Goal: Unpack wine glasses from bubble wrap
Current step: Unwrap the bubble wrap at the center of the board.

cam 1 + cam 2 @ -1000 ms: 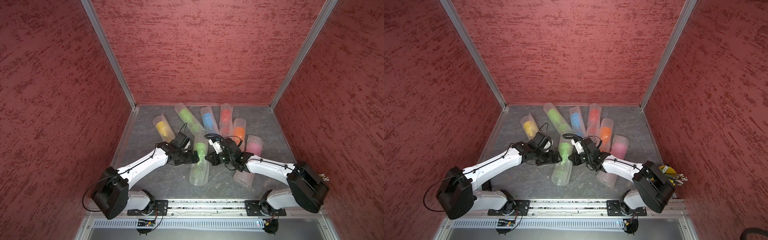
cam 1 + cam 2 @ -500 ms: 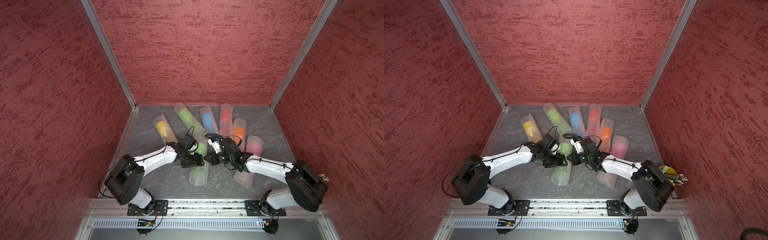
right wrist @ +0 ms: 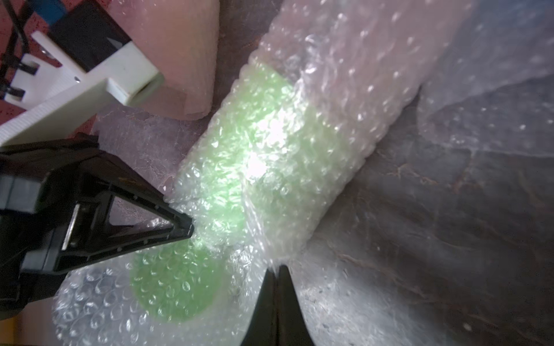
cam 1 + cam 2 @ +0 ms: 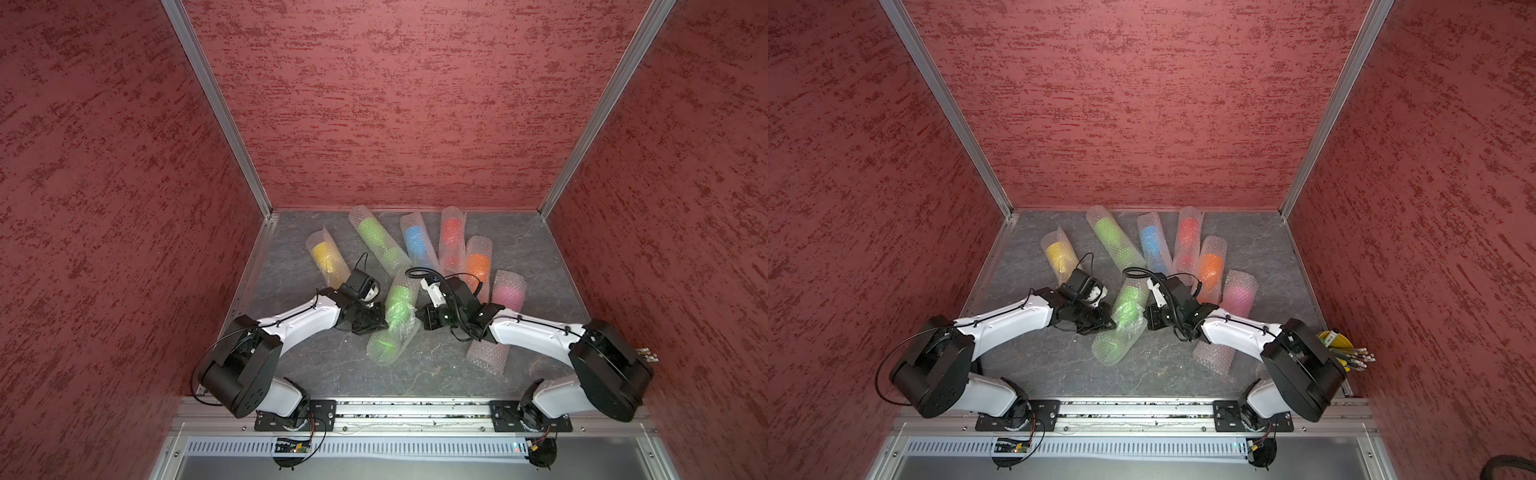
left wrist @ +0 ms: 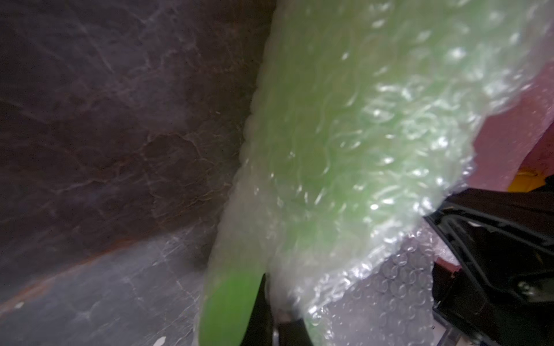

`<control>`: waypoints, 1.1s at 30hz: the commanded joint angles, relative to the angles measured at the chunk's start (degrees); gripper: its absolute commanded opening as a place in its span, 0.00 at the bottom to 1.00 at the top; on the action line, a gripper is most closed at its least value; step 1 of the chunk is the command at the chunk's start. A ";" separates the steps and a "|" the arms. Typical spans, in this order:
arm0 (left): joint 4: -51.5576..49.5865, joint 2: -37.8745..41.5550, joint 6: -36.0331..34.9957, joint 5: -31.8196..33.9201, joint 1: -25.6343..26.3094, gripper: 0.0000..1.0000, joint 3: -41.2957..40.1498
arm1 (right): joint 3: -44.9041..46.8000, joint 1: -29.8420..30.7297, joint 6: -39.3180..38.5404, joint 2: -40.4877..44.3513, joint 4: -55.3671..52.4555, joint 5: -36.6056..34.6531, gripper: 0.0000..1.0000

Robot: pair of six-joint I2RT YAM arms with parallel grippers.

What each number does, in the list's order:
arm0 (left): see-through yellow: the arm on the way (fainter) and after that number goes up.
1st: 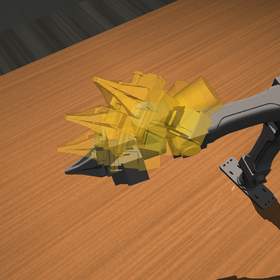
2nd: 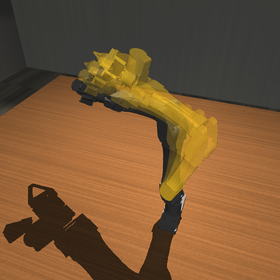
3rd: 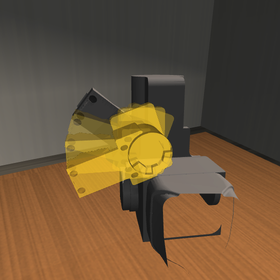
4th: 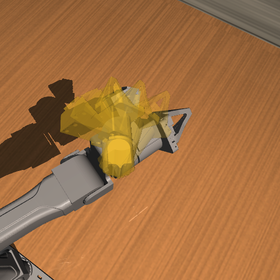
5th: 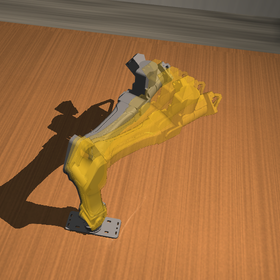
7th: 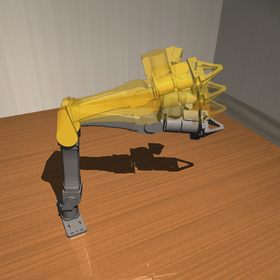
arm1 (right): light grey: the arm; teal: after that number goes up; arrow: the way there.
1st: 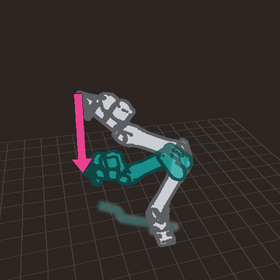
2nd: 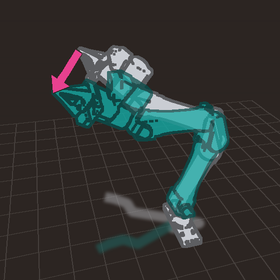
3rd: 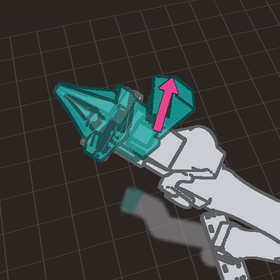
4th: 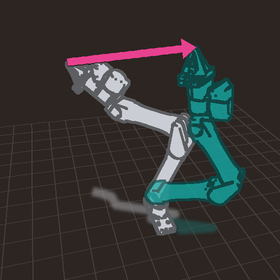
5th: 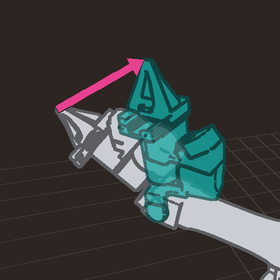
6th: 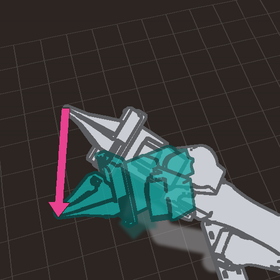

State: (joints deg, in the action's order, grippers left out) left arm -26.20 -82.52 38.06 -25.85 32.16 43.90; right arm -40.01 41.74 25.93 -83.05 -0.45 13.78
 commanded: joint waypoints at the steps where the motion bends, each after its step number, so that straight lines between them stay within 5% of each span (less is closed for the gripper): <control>1: 1.55 1.95 2.00 -0.08 -0.23 0.00 -1.44 | -2.02 0.01 -0.98 0.08 -2.20 -6.11 0.00; 33: 3.60 10.74 9.49 4.07 -3.16 0.00 -11.44 | 7.12 1.13 7.41 4.75 -2.55 -24.07 0.00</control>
State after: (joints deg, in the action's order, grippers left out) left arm -18.79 -72.18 46.30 -24.95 30.30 33.74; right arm -34.46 43.68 31.14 -78.11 -0.95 -2.74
